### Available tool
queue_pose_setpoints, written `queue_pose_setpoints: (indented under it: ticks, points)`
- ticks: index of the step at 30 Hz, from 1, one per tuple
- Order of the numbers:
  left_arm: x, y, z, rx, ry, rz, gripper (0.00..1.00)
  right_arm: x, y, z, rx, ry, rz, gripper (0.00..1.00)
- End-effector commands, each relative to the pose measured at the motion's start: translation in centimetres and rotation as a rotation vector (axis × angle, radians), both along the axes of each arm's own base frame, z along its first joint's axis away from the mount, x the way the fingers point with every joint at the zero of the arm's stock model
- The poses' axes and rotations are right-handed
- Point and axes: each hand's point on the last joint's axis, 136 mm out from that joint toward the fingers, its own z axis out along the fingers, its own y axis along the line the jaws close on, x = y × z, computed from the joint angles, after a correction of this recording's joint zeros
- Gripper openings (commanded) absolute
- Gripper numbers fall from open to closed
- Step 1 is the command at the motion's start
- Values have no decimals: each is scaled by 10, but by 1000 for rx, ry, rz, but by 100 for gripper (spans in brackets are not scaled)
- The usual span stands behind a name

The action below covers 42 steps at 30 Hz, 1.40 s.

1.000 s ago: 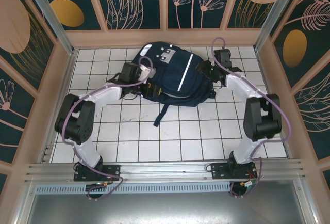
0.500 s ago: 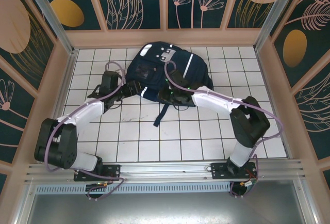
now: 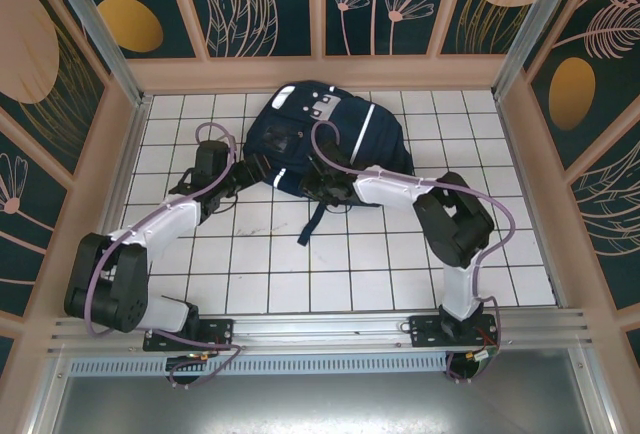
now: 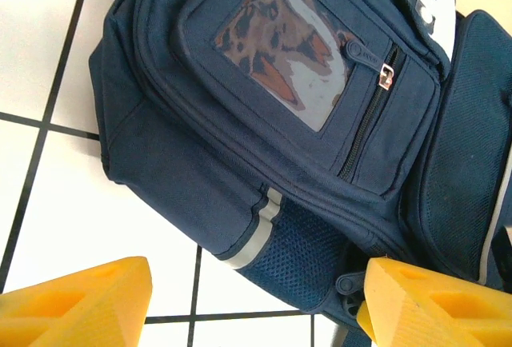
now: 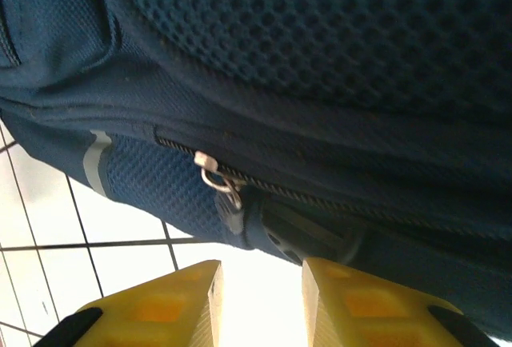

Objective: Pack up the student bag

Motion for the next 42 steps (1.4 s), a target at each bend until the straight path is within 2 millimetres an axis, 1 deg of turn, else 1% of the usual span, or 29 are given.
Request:
queue_pose_setpoints:
  ticks: [1, 8, 13, 17, 20, 22, 24, 29, 30, 34, 36, 38, 41, 42]
  points:
    - [5, -2, -2, -24, -6, 0, 71, 16, 12, 13, 47, -37, -27, 32]
    - [6, -5, -10, -28, 10, -13, 70, 26, 6, 11, 51, -40, -68, 30]
    - [7, -9, -14, -47, 21, -23, 69, 36, -1, 1, 32, -35, -111, 28]
    - [9, -12, -14, -61, 24, -30, 69, 44, 5, 0, 40, -50, -104, 24]
    - [10, -14, -16, -77, 28, -33, 69, 48, 9, -4, 29, -48, -99, 23]
    - [10, -16, -17, -88, 33, -34, 68, 49, 9, -5, 23, -47, -100, 20]
    - [10, -18, -18, -107, 36, -36, 68, 48, 7, -4, 14, -51, -105, 14]
    - [11, -32, -16, -233, 46, -47, 65, 41, 0, 8, -14, -62, -90, 1]
    - [12, -35, -15, -256, 50, -49, 64, 40, -1, 13, -14, -71, -83, 0]
    - [17, -46, -18, -336, 75, -47, 63, 34, -1, 30, -4, -106, -22, 0]
    - [19, -50, -25, -363, 99, -36, 63, 30, 3, 40, 9, -128, 33, 0]
    - [23, -53, -27, -392, 102, -29, 63, 25, 7, 48, 14, -136, 84, 0]
    - [32, -62, -18, -448, 77, -38, 63, 18, 9, 51, 1, -121, 140, 0]
    - [35, -65, -23, -460, 89, -36, 63, 17, 9, 50, -5, -115, 151, 0]
